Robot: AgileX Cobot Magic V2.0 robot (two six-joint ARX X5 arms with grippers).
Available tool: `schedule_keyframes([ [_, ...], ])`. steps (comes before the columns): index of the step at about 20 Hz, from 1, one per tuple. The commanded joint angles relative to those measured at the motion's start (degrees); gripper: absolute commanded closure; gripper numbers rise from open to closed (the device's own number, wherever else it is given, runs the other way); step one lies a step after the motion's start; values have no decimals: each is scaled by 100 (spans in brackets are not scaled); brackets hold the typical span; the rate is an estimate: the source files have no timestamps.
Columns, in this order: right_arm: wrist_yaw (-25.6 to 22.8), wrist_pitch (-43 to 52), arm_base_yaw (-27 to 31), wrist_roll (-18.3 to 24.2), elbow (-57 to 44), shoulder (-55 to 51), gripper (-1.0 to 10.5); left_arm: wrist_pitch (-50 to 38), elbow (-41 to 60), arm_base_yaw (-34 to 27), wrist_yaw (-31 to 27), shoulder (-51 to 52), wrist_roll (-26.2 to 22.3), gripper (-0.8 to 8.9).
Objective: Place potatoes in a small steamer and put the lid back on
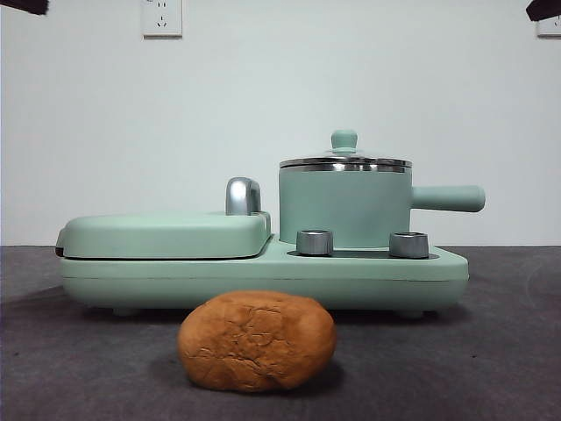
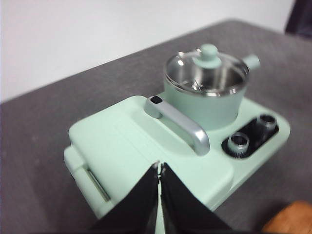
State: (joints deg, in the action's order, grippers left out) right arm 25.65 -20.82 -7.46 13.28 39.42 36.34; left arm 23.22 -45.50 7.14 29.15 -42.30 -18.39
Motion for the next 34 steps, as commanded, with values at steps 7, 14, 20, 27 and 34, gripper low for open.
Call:
schedule_keyframes([
  [7, -1003, -645, -525, 1591, 190, 57, 801, -52, -168, 387, 50, -118, -1128, 690],
  [14, -1075, -621, -570, 1585, 190, 57, 741, -61, -168, 529, 46, -118, -505, 507],
  [20, -1073, -531, -570, 1220, 190, 57, 741, -658, -168, 695, -153, -280, 101, 558],
  [27, -1069, -472, -570, 905, 190, 57, 741, -1768, -177, 1139, -431, -874, 568, 561],
  [34, -1069, -470, -570, 697, 190, 57, 741, -2299, -568, 1696, -839, -1921, 601, 561],
])
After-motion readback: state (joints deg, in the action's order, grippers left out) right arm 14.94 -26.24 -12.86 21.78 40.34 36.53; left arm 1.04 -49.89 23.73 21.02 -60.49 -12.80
